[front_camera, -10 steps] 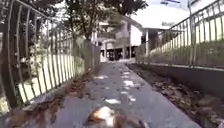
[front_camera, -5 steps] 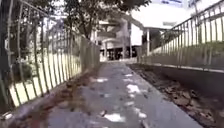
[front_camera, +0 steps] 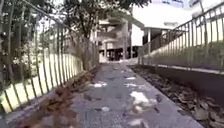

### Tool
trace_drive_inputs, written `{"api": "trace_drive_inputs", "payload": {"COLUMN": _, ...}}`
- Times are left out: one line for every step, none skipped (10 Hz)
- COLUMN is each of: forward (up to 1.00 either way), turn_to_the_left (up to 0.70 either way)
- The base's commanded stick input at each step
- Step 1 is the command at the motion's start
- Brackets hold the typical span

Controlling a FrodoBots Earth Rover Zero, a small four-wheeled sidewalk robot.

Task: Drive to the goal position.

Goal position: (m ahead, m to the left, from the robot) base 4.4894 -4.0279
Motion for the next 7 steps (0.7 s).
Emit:
{"api": "trace_drive_inputs", "payload": {"forward": 0.7, "turn_to_the_left": 0.0}}
{"api": "trace_drive_inputs", "payload": {"forward": 0.7, "turn_to_the_left": 0.0}}
{"api": "trace_drive_inputs", "payload": {"forward": 0.7, "turn_to_the_left": 0.0}}
{"api": "trace_drive_inputs", "payload": {"forward": 0.7, "turn_to_the_left": 0.0}}
{"api": "trace_drive_inputs", "payload": {"forward": 0.7, "turn_to_the_left": 0.0}}
{"api": "trace_drive_inputs", "payload": {"forward": 0.7, "turn_to_the_left": 0.0}}
{"api": "trace_drive_inputs", "payload": {"forward": 0.7, "turn_to_the_left": 0.0}}
